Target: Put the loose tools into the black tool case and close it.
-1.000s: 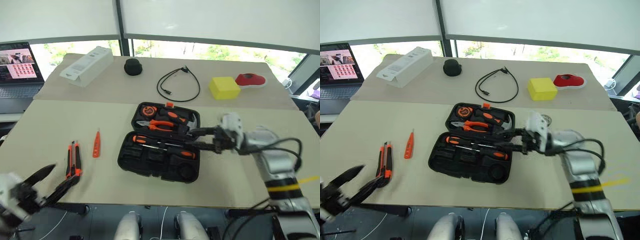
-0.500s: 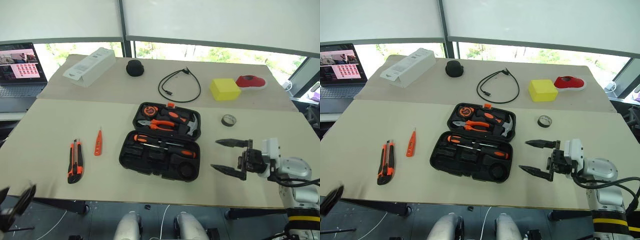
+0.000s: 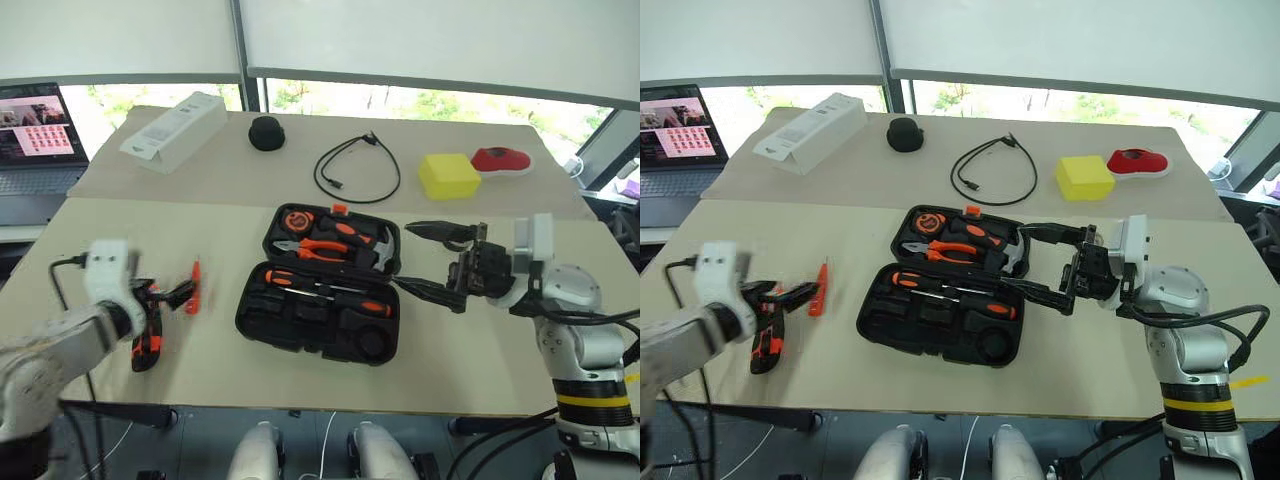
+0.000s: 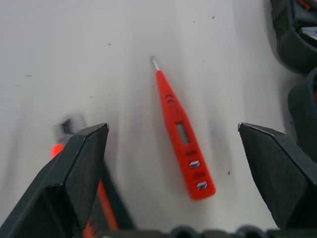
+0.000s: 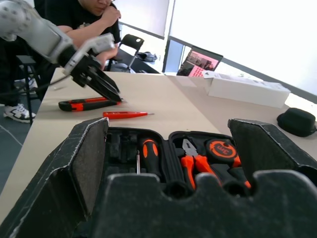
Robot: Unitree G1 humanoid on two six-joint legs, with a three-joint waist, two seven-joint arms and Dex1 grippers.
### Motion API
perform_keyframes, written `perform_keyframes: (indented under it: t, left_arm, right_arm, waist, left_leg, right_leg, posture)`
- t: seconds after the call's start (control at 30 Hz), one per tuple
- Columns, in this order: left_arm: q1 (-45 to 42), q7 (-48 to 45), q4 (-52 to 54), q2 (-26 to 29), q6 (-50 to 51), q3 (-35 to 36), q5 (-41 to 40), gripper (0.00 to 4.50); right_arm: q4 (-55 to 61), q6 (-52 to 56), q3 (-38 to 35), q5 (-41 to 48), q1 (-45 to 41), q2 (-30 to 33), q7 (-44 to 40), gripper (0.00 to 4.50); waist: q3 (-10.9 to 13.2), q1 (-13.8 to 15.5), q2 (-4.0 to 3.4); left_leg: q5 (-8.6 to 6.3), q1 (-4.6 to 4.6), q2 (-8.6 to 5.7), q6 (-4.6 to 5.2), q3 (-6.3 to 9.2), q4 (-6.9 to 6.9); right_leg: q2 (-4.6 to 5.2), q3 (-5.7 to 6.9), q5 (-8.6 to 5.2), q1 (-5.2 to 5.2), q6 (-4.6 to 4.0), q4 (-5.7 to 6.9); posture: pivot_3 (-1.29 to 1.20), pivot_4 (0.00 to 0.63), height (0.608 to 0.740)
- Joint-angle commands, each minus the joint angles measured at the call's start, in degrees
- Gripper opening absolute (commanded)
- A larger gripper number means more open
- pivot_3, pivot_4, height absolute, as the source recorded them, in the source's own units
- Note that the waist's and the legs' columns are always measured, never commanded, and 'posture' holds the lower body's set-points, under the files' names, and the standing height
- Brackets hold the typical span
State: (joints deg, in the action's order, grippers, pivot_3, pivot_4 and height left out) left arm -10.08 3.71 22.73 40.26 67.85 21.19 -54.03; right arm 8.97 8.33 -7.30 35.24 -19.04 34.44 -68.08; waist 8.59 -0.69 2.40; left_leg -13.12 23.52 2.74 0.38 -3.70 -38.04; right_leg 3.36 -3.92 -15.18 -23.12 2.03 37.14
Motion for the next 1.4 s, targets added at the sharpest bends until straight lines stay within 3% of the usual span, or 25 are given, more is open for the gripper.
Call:
perform_keyframes:
  t: [0.03, 0.2, 0.23, 0.27, 0.5, 0.57, 0.77, 0.9, 1.0, 1.1, 1.27, 1.4]
  left_arm:
    - [-3.99, 3.69, -2.39, -2.05, 4.43, -4.32, 4.15, 4.5]
    - [-6.65, 5.06, -5.53, -8.02, 5.57, -8.4, 8.8, 4.5]
    - [-7.06, 5.02, -6.11, -9.05, 6.14, -8.84, 9.58, 3.99]
    - [-7.32, 5.23, -6.45, -9.7, 6.19, -9.33, 10.86, 3.9]
    - [-6.99, 3.68, -4.67, -12.08, 8.88, -8.46, 14.81, 1.06]
    - [-6.46, 2.76, -4.17, -11.91, 8.4, -8.04, 15.7, 0.49]
    - [-4.44, -13.18, -3.15, -5.26, -7.76, -10.84, 19.56, 0.45]
    - [-1.25, -38.01, -4.96, 2.66, -35.04, -10.16, 24.06, 0.45]
    - [-3.04, -54.4, -6.82, 7.43, -43.29, -13.11, 23.42, 0.45]
    - [-8.77, -70.9, -8.77, 12.17, -48.91, -22.34, 26.6, 0.45]
    - [-20.71, -77.96, -15.22, 9.42, -49.4, -35.15, 34.83, 0.45]
    - [-26.47, -79.33, -20.65, 6.76, -49.76, -41.14, 41.49, 0.45]
  right_arm:
    - [1.19, 0.32, -0.02, 0.89, -0.83, 0.54, -0.82, 4.48]
    - [0.31, -0.14, -0.17, 0.63, -1.18, 0.36, -1.24, 4.48]
    - [0.25, -0.29, -0.14, 0.54, -1.12, 0.3, -1.29, 4.5]
    - [0.37, -0.32, -0.19, 0.6, -0.91, 0.27, -1.32, 4.5]
    - [1.01, -0.57, -1.55, 1.04, 1.31, 0.99, -2.25, 4.5]
    - [0.99, -0.62, -1.76, 1.01, 1.72, 1.12, -2.45, 4.5]
    - [1.25, -0.38, -2.12, 1.07, 2.54, 1.09, -2.1, 4.5]
    - [2.09, 0.86, -4.24, 1.27, 4.2, 3.17, -1.12, 4.5]
    - [3.23, 2.19, -5.24, 1.89, 6.45, 5.01, -1.25, 4.5]
    - [3.85, 2.91, -5.65, 0.6, 8.23, 6.72, -0.55, 4.5]
    - [6.05, 3.99, -5.42, 0.1, 10.83, 7.99, 0.81, 4.5]
    - [8.7, 5.24, -5.97, 0.87, 12.86, 8.18, 2.19, 4.5]
  waist:
    - [0.0, -0.1, 0.0]
    - [-0.02, -0.03, -0.06]
    - [-0.02, 0.14, -0.07]
    - [-0.03, 0.37, -0.07]
    - [-0.03, 0.9, -0.09]
    - [-0.03, 0.92, -0.09]
    - [-0.03, 0.87, -0.09]
    - [0.0, 0.77, -0.03]
    - [0.02, 1.06, -0.06]
    - [0.02, 1.38, -0.07]
    - [0.02, 1.35, -0.08]
    - [0.03, 0.97, -0.07]
  left_leg:
    - [0.0, 0.02, -0.01, 0.0, 0.0, 0.0]
    - [0.01, -0.04, -0.02, -0.02, 0.03, 0.02]
    - [0.03, -0.08, -0.04, -0.04, 0.03, 0.02]
    - [0.05, -0.11, -0.06, -0.06, 0.03, 0.02]
    - [0.07, -0.37, -0.13, -0.09, 0.07, 0.02]
    - [0.07, -0.37, -0.14, -0.09, 0.08, 0.02]
    - [0.07, -0.34, -0.12, -0.09, 0.07, 0.02]
    - [0.08, -0.01, -0.08, -0.12, -0.03, 0.02]
    - [0.09, 0.2, -0.05, -0.12, -0.12, 0.02]
    - [0.09, 0.23, -0.05, -0.11, -0.32, 0.03]
    - [0.11, 0.28, -0.07, -0.08, -0.39, 0.01]
    - [0.11, 0.32, -0.06, -0.07, -0.31, 0.0]
  right_leg:
    - [0.0, 0.0, 0.0, 0.0, 0.0, 0.0]
    - [-0.01, -0.01, 0.0, 0.01, 0.0, 0.02]
    - [0.0, -0.01, 0.0, 0.07, 0.0, 0.03]
    - [0.01, -0.01, 0.0, 0.11, 0.0, 0.04]
    - [0.04, 0.02, 0.0, 0.48, 0.02, -0.05]
    - [0.05, 0.02, 0.0, 0.48, 0.03, -0.06]
    - [0.03, 0.03, 0.01, 0.44, 0.02, -0.07]
    - [0.04, 0.04, 0.01, 0.07, -0.03, -0.07]
    - [0.07, 0.07, 0.01, -0.07, -0.06, -0.14]
    - [0.05, 0.13, 0.01, -0.06, -0.06, -0.18]
    - [-0.07, 0.12, 0.0, -0.04, 0.0, -0.2]
    - [-0.17, 0.08, -0.02, -0.08, 0.03, -0.17]
  posture:
    - [0.0, 0.15, 0.74]
    - [0.0, 0.15, 0.74]
    - [0.0, 0.15, 0.74]
    - [0.0, 0.15, 0.74]
    - [0.0, 0.15, 0.74]
    - [0.0, 0.15, 0.74]
    - [0.0, 0.15, 0.74]
    - [0.0, 0.15, 0.74]
    - [0.0, 0.15, 0.74]
    - [0.0, 0.15, 0.74]
    - [0.0, 0.15, 0.74]
    - [0.0, 0.15, 0.74]
